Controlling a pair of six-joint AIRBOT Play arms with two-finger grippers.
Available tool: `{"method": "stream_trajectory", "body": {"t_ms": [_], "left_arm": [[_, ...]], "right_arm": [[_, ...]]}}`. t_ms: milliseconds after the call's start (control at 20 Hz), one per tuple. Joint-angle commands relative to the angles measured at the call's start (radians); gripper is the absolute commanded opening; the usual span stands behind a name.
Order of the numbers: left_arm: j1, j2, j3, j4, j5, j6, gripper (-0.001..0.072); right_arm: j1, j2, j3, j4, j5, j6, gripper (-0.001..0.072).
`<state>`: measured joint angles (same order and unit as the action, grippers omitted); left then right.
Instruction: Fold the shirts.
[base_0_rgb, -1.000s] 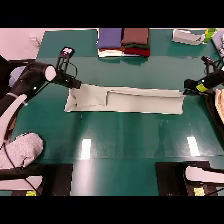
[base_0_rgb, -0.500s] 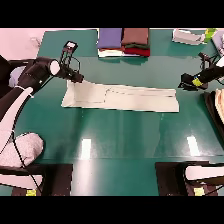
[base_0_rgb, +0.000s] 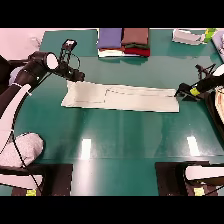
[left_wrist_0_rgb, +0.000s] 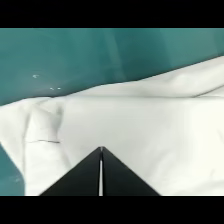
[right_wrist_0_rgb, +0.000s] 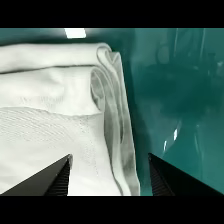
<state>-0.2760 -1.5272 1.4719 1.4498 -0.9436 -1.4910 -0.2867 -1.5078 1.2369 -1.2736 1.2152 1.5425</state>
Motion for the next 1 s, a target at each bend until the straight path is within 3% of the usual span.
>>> {"method": "stream_trajectory", "body": {"t_ms": [0,350,450,550,700,950], "left_arm": [[-0.002,-0.001,0.002,-0.097,-0.014,0.0,0.0037],[-0.037,-0.001,0.002,-0.104,-0.018,0.0,0.0036],[-0.047,-0.001,0.002,-0.108,-0.019,0.0,0.0035],[-0.061,-0.002,0.002,-0.116,-0.014,0.0,0.0027],[-0.108,-0.013,0.002,-0.12,0.028,-0.001,0.0026],[-0.233,-0.106,0.046,-0.129,0.098,-0.002,0.0025]], "right_arm": [[0.018,-0.001,-0.087,0.025,-0.087,0.002,0.056],[0.072,-0.051,-0.09,0.024,-0.066,0.012,0.0534],[0.092,-0.056,-0.09,0.016,-0.073,0.011,0.0238],[0.107,-0.028,-0.09,0.015,-0.102,0.005,0.0027],[0.106,0.033,-0.076,0.013,-0.097,0.003,0.0014],[0.111,0.118,0.102,0.016,0.105,0.002,0.0012]]}}
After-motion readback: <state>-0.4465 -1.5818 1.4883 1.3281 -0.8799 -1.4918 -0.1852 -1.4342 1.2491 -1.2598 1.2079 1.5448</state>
